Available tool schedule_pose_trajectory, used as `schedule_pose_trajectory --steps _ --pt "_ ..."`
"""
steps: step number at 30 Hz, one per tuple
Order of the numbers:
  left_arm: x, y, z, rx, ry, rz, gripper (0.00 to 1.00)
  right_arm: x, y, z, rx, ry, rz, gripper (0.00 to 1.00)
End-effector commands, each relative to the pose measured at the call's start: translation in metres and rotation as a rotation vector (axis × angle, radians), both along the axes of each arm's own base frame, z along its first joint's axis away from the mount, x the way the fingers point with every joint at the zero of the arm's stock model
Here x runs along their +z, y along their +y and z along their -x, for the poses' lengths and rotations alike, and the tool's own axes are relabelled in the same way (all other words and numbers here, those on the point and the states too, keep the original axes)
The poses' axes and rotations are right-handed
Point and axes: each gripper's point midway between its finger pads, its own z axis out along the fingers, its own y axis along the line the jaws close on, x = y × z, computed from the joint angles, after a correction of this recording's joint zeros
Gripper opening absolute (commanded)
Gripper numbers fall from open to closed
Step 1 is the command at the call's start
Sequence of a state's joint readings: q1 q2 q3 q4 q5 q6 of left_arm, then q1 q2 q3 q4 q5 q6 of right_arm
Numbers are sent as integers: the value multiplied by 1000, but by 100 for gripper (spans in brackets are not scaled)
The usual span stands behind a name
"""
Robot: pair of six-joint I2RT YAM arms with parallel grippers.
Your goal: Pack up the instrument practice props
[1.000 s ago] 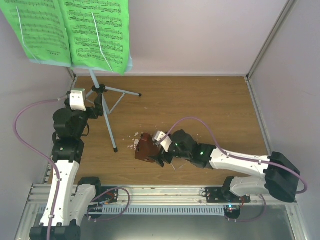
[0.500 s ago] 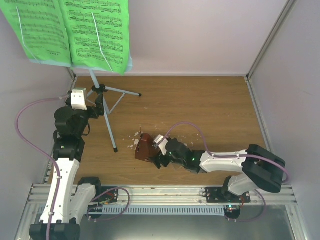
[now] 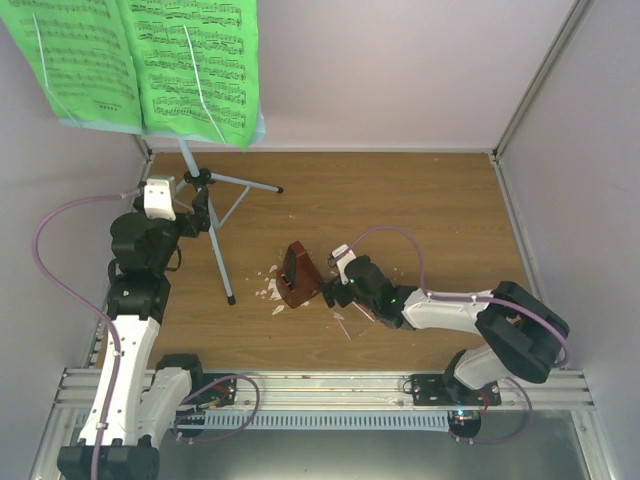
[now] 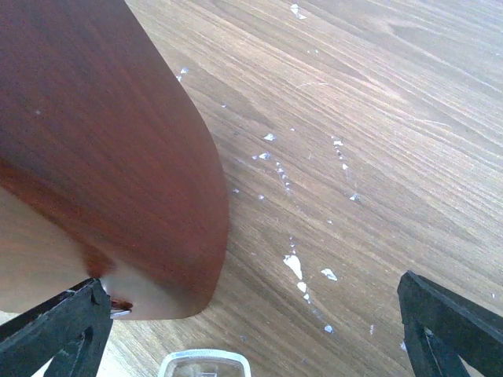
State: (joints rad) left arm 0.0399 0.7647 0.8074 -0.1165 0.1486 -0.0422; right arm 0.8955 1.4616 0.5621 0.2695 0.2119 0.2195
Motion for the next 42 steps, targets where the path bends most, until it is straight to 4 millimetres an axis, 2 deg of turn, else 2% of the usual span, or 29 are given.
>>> schedule_pose_trajectory --steps 1,3,6,9,15,18,20,23,31,37,42 --pt "7 -3 0 -7 -34 1 91 25 6 -12 -30 -60 -57 100" --pt "7 -5 0 -11 -34 1 91 36 7 -2 13 -89 -79 100" --pt "7 -7 0 -19 -34 1 91 68 10 18 87 -178 -163 100" --pt "8 -8 0 -26 -36 4 91 96 9 28 117 -230 -268 99" --pt "6 -9 -1 -25 -29 2 92 124 34 26 166 -252 -350 100" --pt "4 -9 -1 -25 -24 1 92 140 43 19 172 -274 -368 95" --pt "4 -9 -2 -25 -23 0 92 147 51 18 190 -284 -367 87" --pt "4 -9 -2 -25 -23 1 92 151 56 13 183 -299 -351 83" --pt "2 -8 -4 -23 -16 0 92 152 74 4 175 -313 -336 82" --pt "1 -9 -5 -25 -10 -2 92 142 77 -5 124 -304 -291 68" --pt "1 -8 -5 -22 -11 -3 92 137 78 -5 131 -299 -288 66"
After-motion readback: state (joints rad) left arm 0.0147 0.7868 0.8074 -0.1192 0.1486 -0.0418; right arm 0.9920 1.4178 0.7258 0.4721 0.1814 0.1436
